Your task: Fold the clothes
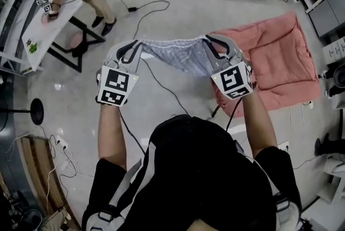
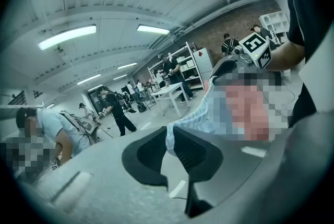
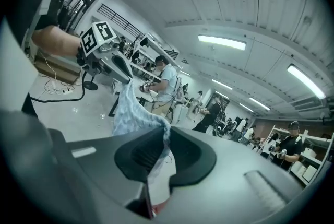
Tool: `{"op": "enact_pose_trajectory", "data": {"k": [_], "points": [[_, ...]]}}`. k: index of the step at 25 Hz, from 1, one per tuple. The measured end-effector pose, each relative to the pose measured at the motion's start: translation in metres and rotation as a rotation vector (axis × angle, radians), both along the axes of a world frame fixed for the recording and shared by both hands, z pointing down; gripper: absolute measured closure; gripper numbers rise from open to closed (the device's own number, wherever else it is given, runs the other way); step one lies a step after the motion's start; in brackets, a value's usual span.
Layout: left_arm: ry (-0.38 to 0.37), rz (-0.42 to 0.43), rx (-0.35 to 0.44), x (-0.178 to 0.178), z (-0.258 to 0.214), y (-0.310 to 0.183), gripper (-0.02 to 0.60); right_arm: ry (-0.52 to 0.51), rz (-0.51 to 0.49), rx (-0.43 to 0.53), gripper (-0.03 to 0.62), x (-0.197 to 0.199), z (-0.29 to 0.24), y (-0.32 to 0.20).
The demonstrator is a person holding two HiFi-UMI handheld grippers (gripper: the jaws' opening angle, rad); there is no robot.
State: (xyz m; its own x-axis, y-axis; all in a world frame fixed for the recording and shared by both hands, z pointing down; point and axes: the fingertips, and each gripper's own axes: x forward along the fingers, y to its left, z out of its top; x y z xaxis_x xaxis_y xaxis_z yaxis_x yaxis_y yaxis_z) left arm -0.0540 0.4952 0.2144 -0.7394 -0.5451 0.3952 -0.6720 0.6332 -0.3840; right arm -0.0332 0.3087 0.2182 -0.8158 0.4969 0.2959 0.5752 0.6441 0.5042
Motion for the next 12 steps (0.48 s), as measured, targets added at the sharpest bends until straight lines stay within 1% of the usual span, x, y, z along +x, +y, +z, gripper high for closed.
{"op": "enact_pose_trajectory", "data": {"k": [3, 6, 9, 12], "points": [[0.004, -0.057, 0.024, -0.002, -0.003, 0.029, 0.543, -0.003, -0.041, -0.025, 0.554, -0.016, -0.011, 0.027], [0.005, -0.134, 0.068, -0.002, -0.007, 0.069, 0.544, -0.023, -0.127, -0.047, 0.554, -0.029, -0.023, 0.069], [-0.002, -0.214, 0.062, 0.003, -0.010, 0.111, 0.543, -0.010, -0.204, -0.076, 0.554, -0.037, -0.022, 0.111], [-0.018, -0.269, 0.061, 0.008, -0.016, 0.145, 0.543, 0.017, -0.253, -0.123, 0.554, -0.041, -0.019, 0.146]]}}
